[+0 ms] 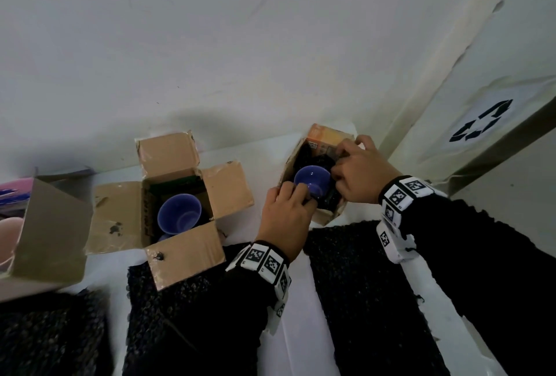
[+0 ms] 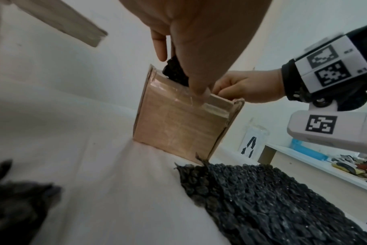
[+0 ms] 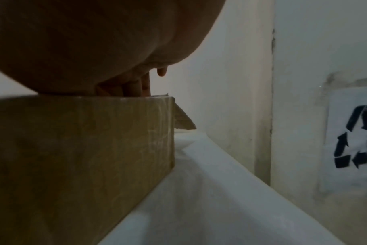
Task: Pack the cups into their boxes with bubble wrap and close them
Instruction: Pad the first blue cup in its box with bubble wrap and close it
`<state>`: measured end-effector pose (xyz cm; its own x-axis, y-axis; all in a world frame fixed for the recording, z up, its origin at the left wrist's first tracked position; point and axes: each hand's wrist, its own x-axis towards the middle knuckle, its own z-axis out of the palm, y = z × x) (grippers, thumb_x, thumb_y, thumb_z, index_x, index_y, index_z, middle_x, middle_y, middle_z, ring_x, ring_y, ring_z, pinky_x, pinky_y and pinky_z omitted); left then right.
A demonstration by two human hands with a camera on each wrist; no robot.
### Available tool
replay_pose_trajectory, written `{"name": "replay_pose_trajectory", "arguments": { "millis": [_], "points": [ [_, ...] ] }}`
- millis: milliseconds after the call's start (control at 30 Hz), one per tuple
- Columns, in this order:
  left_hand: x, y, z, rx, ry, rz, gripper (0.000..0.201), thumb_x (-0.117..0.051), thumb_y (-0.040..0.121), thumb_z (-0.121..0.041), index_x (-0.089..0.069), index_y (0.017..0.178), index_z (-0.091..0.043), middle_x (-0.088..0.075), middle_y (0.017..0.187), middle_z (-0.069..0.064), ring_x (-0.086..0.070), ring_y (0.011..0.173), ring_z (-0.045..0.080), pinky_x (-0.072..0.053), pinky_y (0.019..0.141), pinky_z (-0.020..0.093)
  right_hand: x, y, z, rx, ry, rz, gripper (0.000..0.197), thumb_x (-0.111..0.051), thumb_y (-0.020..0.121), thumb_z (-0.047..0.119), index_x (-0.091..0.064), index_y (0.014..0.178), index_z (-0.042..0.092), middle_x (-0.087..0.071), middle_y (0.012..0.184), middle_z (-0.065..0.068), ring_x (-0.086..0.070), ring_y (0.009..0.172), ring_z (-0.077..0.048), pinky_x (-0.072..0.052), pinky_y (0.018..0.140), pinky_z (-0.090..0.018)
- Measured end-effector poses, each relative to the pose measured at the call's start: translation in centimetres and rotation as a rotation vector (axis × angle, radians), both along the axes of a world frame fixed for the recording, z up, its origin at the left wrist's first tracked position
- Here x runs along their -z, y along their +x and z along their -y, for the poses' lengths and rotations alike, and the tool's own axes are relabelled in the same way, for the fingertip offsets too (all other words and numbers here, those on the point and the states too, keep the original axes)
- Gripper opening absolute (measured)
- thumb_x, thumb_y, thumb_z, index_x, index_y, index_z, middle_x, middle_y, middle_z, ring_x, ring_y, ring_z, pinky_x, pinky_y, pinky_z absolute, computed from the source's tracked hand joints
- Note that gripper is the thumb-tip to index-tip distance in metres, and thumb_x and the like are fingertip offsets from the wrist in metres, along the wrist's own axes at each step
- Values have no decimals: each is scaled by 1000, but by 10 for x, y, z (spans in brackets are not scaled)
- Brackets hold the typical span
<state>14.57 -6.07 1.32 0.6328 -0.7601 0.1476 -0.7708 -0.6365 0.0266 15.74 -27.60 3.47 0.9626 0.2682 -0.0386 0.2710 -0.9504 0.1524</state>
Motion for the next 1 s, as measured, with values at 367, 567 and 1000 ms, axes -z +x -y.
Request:
{"name": "replay_pose_trajectory", "arguments": {
  "millis": [367, 567, 1000],
  "points": [
    [6, 0, 11, -83, -93, -57, 24, -64, 79, -36, -67, 98, -21, -52, 102, 6, -49, 92, 29, -43, 75, 36, 10, -22, 10, -44, 281, -88, 54, -43, 74, 78, -56, 101, 34, -48, 101, 10, -44, 100, -15, -25, 98, -40],
    [8, 9, 8, 32, -115, -46, 28, -78, 67, -13, -69, 93, -17, -57, 85, 4, -51, 78, 24, -47, 65, 32, -1, -24, 14, -102, 171, -149, 74, -43, 62, 92, -56, 101, 31, -56, 92, 14, -43, 100, -16, -34, 88, -37],
    [13, 15, 3, 210, -156, -53, 27, -74, 71, -10, -69, 94, -22, -66, 93, -3, -53, 86, 24, -47, 74, 38, 8, -37, 3, -177, 124, -22, 57, -41, 84, 71, -70, 100, 25, -64, 95, 6, -57, 93, -20, -37, 99, -42]
  ]
}}
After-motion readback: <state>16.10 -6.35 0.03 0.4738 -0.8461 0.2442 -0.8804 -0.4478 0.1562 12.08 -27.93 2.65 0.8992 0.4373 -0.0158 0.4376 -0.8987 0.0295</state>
